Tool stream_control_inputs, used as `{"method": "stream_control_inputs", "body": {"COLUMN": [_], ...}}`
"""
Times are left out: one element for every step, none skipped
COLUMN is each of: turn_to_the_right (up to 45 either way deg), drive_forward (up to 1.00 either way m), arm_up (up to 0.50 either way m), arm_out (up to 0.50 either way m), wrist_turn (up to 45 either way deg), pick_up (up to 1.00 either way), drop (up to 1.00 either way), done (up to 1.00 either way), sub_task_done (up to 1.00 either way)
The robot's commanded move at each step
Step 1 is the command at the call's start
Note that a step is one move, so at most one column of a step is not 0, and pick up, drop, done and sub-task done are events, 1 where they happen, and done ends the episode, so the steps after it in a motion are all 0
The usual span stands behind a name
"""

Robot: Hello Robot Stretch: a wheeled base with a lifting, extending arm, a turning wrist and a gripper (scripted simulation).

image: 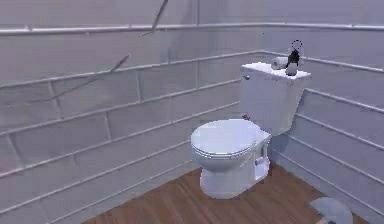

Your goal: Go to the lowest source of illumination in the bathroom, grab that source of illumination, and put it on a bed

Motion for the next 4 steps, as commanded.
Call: {"method": "stream_control_inputs", "body": {"turn_to_the_right": [0.0,45.0,-45.0,-45.0], "drive_forward": [1.0,0.0,0.0,0.0], "arm_up": [0.0,0.0,0.0,0.0], "arm_out": [0.0,0.0,0.0,0.0], "wrist_turn": [0.0,0.0,0.0,0.0], "pick_up": [0.0,0.0,0.0,0.0], "drop": [0.0,0.0,0.0,0.0], "done": [0.0,0.0,0.0,0.0], "sub_task_done": [0.0,0.0,0.0,0.0]}}
